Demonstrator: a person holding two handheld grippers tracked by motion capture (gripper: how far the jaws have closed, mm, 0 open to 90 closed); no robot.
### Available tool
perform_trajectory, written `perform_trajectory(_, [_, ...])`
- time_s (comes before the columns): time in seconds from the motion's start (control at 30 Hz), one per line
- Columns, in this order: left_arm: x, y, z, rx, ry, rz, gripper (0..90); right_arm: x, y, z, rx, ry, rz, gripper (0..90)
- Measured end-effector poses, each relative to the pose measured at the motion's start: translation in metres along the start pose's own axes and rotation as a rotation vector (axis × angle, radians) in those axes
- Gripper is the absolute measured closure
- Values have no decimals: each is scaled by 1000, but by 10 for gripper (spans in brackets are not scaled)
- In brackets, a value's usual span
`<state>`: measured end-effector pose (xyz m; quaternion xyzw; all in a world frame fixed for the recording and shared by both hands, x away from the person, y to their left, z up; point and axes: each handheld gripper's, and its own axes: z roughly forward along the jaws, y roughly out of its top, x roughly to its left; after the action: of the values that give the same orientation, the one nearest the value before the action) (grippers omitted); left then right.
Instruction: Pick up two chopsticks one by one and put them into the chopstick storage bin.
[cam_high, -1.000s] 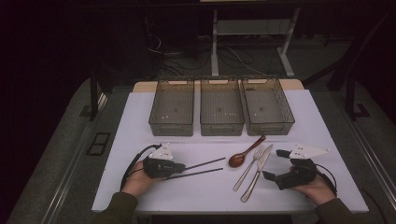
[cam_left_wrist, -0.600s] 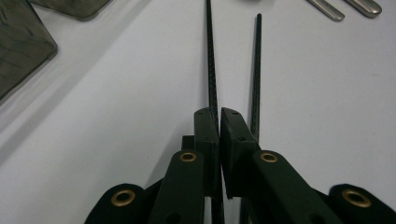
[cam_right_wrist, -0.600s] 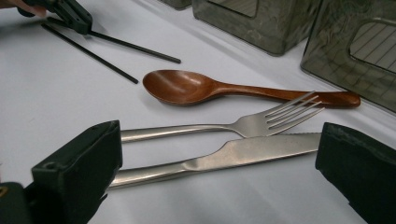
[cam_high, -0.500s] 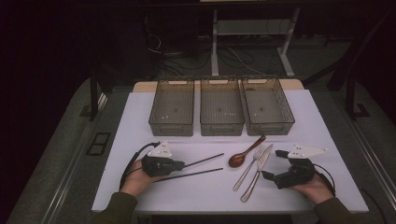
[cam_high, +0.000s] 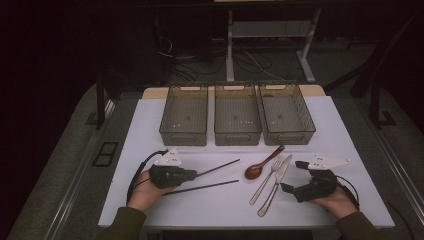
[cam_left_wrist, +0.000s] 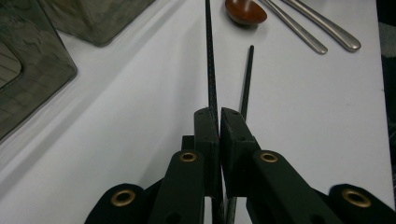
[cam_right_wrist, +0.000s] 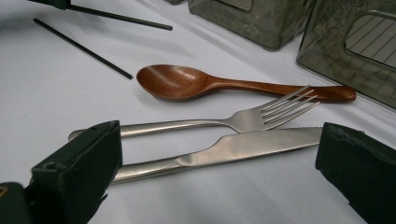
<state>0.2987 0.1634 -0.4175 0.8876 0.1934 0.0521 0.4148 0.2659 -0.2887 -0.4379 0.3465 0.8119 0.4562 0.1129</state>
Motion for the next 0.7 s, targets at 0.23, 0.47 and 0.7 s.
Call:
perform_trajectory(0.23, [-4,7,-2,4,13,-34,851,1,0,0,-2,1,-2,1])
perform_trajectory(0.47, [-4,17,-5,-3,39,-77,851,1,0,0,-1,2,-5,1])
perform_trajectory(0.7, [-2,29,-10,-8,62,-102,851,3,1,0,-2,0,-12,1])
